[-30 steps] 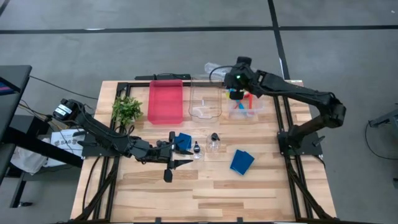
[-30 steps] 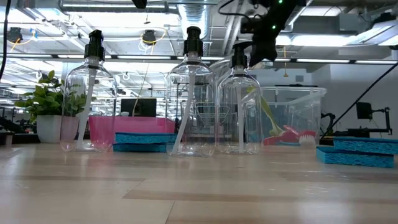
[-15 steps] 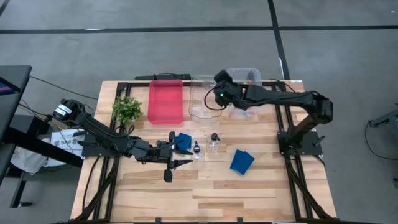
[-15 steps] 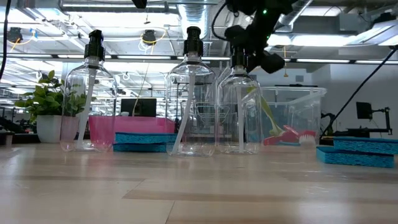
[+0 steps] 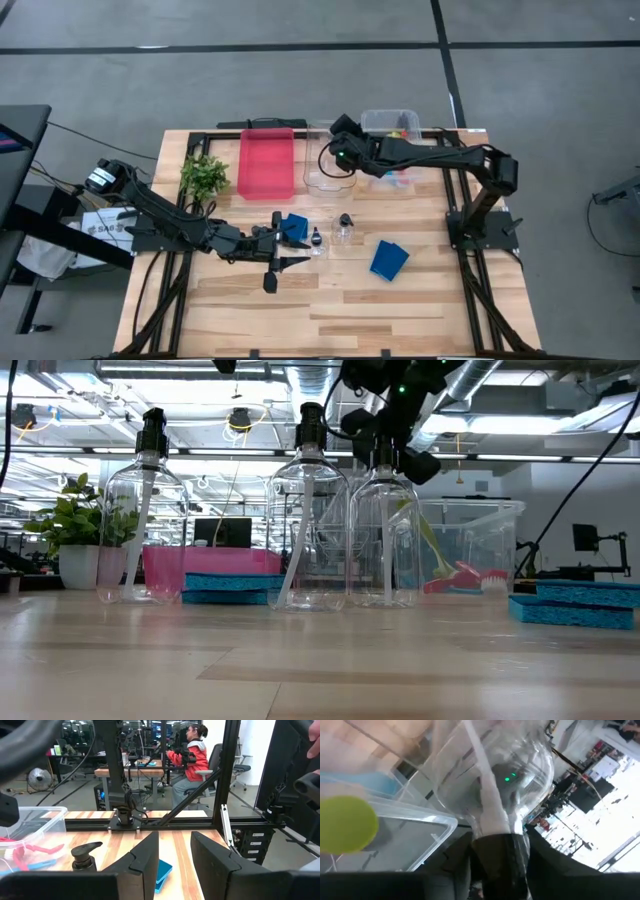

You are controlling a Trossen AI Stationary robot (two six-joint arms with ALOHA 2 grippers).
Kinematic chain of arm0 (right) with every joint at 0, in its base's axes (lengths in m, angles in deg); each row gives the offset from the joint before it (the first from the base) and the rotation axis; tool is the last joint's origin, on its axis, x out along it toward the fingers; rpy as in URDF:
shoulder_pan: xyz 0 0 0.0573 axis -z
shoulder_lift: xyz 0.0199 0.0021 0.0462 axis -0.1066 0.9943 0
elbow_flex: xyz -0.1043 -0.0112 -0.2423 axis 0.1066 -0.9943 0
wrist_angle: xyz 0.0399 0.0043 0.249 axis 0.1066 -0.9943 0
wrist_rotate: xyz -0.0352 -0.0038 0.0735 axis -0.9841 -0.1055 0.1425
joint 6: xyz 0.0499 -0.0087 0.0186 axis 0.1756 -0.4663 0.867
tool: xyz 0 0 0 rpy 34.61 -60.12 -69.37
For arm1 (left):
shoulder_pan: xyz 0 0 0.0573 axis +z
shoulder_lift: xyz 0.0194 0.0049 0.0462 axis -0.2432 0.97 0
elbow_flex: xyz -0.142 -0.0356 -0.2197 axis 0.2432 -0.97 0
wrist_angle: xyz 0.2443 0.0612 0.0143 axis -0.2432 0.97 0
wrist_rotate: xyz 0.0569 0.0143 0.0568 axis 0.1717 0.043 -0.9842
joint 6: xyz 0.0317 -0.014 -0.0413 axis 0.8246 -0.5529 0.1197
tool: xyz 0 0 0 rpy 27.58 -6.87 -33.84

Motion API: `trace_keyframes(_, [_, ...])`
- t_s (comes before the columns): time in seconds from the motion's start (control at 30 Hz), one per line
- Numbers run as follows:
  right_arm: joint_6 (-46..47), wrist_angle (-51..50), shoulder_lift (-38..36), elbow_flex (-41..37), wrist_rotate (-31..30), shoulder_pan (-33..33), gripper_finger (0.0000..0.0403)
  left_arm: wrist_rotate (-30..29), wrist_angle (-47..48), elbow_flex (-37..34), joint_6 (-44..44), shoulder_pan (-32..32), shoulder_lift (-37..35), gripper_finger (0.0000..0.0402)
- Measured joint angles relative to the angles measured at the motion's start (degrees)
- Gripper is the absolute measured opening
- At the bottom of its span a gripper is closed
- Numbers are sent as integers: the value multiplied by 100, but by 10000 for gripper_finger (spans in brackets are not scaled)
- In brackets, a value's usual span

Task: Pick & Place Kitchen Sink Supplies
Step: Put the soap dispenser into the transparent bin

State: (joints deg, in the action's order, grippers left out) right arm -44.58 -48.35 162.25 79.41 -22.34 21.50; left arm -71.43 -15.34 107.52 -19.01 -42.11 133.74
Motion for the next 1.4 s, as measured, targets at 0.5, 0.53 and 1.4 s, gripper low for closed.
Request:
trace_keyframes(0.5, [-126,-12,218,89,-16,44,135,0,2,2,0,0,0,115])
trace_keyframes(0.53, [-125,-14,217,89,-69,44,130,0,2,2,2,0,0,115])
trace_keyframes(1.4, [2610,551,-1124,87,-870,-400,154,2,4,4,2,0,0,115])
